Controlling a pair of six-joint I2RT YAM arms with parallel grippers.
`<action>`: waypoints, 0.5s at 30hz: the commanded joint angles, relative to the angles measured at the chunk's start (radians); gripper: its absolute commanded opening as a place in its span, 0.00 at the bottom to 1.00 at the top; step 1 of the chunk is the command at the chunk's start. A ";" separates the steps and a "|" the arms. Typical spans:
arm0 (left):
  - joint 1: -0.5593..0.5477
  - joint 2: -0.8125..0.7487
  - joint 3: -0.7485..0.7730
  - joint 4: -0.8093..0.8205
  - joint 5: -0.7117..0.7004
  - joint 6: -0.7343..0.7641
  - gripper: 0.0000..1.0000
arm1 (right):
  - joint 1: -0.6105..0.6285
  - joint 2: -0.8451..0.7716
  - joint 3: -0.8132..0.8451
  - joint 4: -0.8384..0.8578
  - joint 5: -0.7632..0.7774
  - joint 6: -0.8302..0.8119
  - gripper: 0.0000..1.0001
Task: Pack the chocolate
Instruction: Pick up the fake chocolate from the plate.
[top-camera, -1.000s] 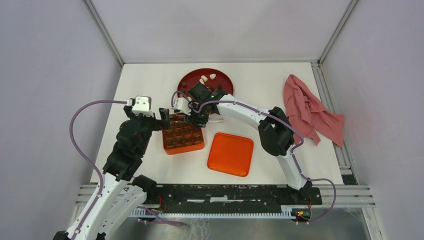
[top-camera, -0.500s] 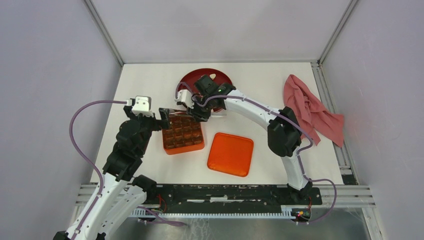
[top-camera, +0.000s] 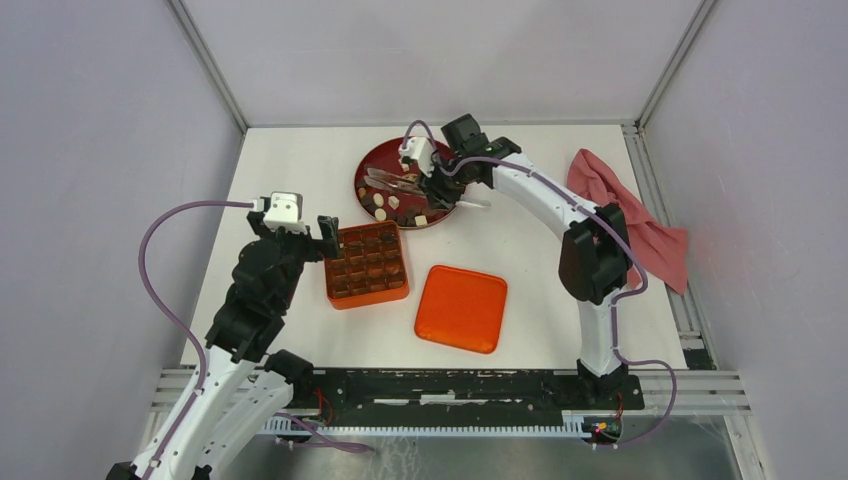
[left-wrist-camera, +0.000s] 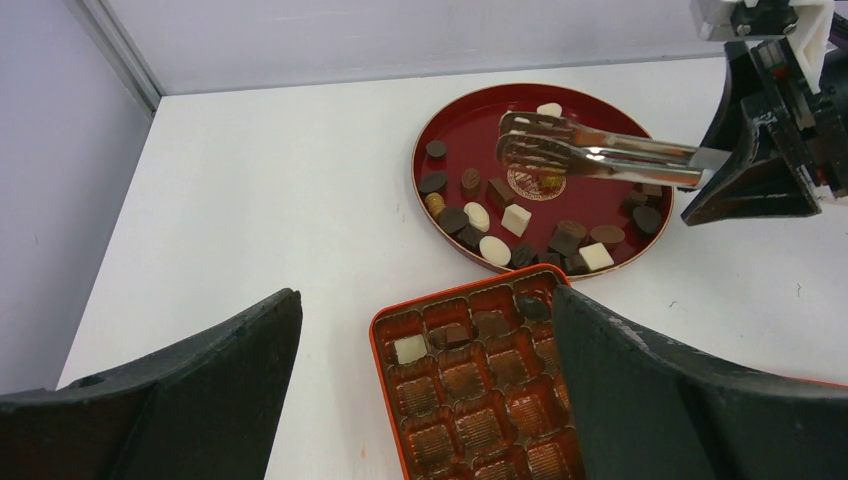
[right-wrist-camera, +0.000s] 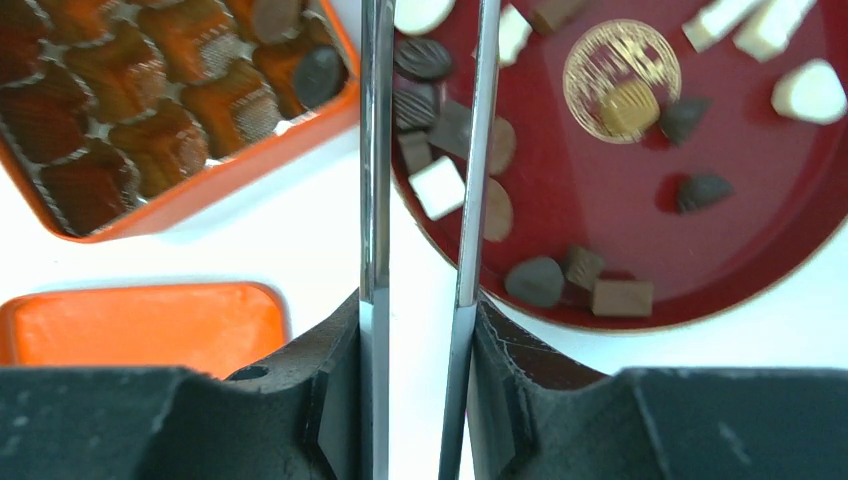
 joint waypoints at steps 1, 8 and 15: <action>0.006 0.002 0.014 0.030 -0.003 -0.025 0.99 | -0.065 -0.055 -0.016 0.040 -0.010 0.015 0.39; 0.006 0.003 0.016 0.030 0.002 -0.025 0.99 | -0.148 -0.015 -0.027 0.057 0.065 0.025 0.39; 0.006 0.007 0.017 0.025 0.005 -0.025 0.99 | -0.216 0.044 -0.031 0.070 0.101 0.036 0.39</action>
